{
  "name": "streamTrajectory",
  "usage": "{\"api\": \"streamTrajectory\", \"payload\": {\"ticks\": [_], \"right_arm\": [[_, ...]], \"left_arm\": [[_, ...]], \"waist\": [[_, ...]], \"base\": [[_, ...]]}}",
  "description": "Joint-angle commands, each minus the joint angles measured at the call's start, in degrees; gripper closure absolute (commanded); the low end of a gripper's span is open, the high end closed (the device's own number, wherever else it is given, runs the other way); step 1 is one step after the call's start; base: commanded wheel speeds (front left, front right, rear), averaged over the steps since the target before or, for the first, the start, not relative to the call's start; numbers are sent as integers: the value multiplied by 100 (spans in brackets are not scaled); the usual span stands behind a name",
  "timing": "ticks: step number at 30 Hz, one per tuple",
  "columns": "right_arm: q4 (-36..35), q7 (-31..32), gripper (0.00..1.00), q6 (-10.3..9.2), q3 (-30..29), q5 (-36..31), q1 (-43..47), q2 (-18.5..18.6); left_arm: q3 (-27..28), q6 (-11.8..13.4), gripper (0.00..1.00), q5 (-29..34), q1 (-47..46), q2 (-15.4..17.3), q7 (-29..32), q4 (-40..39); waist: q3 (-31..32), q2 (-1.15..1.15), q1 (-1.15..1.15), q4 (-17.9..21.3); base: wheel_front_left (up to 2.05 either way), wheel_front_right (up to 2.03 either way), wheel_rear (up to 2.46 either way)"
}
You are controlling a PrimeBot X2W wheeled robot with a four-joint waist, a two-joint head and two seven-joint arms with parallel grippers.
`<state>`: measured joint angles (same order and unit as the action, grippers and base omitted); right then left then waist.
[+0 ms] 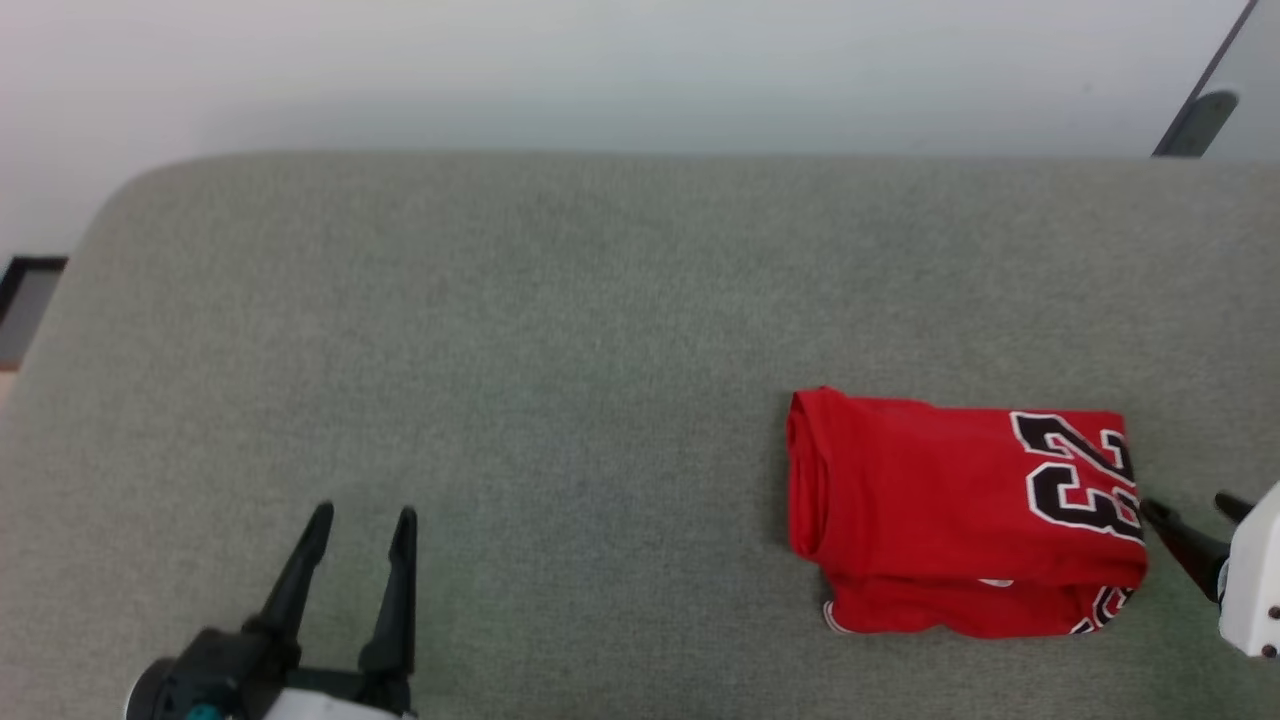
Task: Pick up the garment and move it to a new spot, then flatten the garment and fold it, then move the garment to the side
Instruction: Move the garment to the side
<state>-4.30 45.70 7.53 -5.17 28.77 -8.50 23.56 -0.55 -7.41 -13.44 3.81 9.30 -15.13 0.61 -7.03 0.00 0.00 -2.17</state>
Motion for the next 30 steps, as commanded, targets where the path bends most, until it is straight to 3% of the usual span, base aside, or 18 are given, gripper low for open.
{"api": "streamTrajectory", "payload": {"ticks": [1, 5, 10, 19, 20, 21, 22, 23, 30], "right_arm": [[89, 494, 0, -10, -44, 134, -193, 8], [276, 1283, 0, -10, -161, -25, -515, -88], [478, 1687, 0, -10, -263, -362, -766, -460], [814, 1416, 0, -10, -27, -683, -756, -923], [867, 1330, 11, -10, -30, -685, -786, -962], [900, 1229, 68, -10, -6, -689, -822, -978], [936, 1131, 92, -10, 15, -678, -868, -1003], [972, 1045, 100, -10, 30, -662, -910, -1031], [1129, 511, 100, -12, -24, -604, -1157, -1078]], "left_arm": [[-36, -10, 0, -28, -175, 25, 4, 24], [-145, -11, 0, -128, -436, 63, 4, 71], [-246, -10, 0, -232, -704, 146, 4, 105], [-273, -11, 0, -372, -936, 293, 4, -36], [-279, -11, 0, -374, -965, 322, 4, -61], [-300, -11, 0, -396, -991, 352, 4, -78], [-299, -11, 0, -404, -1002, 384, 4, -93], [-294, -11, 0, -421, -1017, 419, 4, -117], [-271, -11, 0, -403, -1079, 630, 4, -276]], "waist": [[-329, 0, 0, -104], [-635, 0, 0, -164], [-955, 0, 0, -246], [-1293, 0, 0, -124], [-1320, 0, 0, -87], [-1345, 0, 0, -53], [-1371, 0, 0, -12], [-1396, 0, 0, 32], [-1530, 0, 0, 340]], "base": [[0, 0, 0], [0, 0, 0], [0, 0, 0], [0, 0, 0], [0, 0, 0], [0, 0, 0], [0, 0, 0], [0, 0, 0], [0, 0, 0]]}}
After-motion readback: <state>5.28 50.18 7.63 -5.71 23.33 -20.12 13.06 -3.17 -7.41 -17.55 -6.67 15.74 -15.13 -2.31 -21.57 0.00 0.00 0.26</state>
